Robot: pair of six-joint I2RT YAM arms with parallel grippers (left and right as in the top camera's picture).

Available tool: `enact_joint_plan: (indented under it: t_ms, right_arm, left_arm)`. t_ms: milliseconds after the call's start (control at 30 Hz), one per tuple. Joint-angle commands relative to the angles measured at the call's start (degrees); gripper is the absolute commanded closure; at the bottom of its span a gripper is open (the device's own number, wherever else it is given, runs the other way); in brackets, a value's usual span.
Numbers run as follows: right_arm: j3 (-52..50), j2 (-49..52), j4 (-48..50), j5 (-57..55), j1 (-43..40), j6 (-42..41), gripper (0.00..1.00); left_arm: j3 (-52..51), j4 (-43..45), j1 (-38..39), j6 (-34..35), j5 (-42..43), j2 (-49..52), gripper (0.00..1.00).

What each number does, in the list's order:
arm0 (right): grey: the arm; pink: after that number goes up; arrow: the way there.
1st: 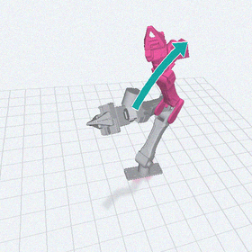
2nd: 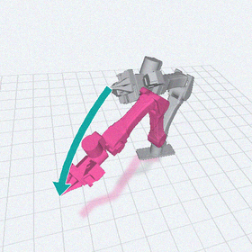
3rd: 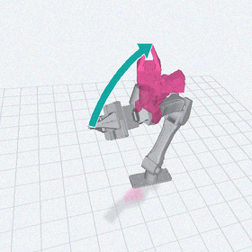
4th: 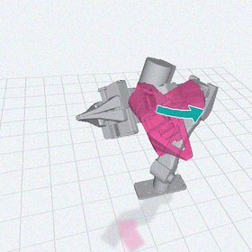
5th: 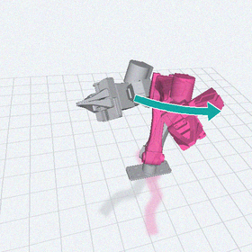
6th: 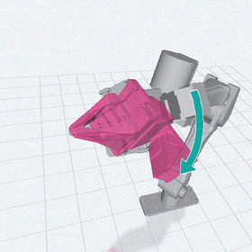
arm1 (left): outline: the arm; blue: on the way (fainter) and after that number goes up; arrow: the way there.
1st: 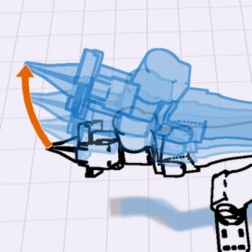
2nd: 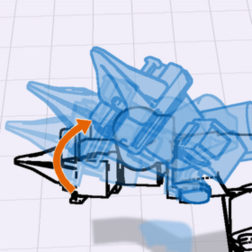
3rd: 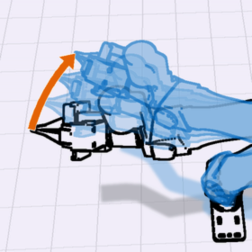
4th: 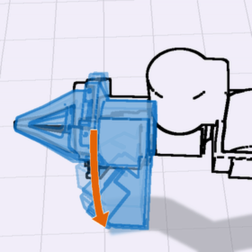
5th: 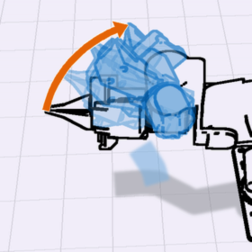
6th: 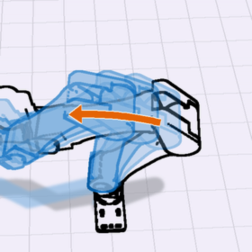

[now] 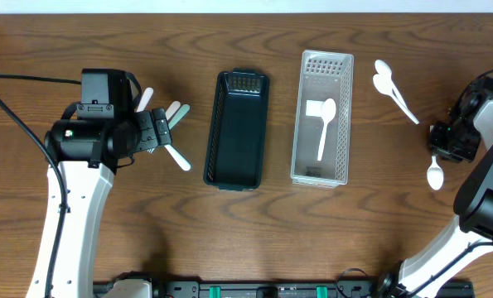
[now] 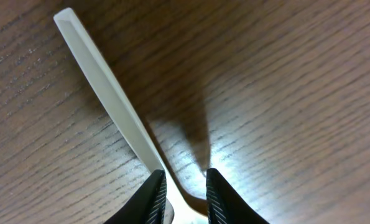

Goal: Pack container
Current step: 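Carry the spoon left and release it into the clear tray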

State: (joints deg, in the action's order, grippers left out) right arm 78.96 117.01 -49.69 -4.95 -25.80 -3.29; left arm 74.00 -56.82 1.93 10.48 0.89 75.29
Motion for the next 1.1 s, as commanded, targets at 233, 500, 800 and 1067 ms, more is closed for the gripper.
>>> enact_joint_plan:
  t_ms: [233, 500, 800, 1067]
  right_arm:
    - [-7.5, 0.3, 5.5, -0.2, 0.3, -0.9, 0.55]
    - [-7.5, 0.3, 5.7, 0.5, 0.3, -0.9, 0.75]
    - [-7.3, 0.1, 5.6, 5.3, 0.3, -1.0, 0.98]
    - [-4.0, -8.3, 3.4, 17.3, 0.7, -3.8, 0.98]
  left_arm:
    - [1.2, -0.2, -0.3, -0.4, -0.9, 0.0, 0.02]
    - [1.2, -0.2, -0.3, -0.4, -0.9, 0.0, 0.02]
    - [1.2, -0.2, -0.3, -0.4, -0.9, 0.0, 0.02]
    - [1.2, -0.2, -0.3, -0.4, -0.9, 0.0, 0.02]
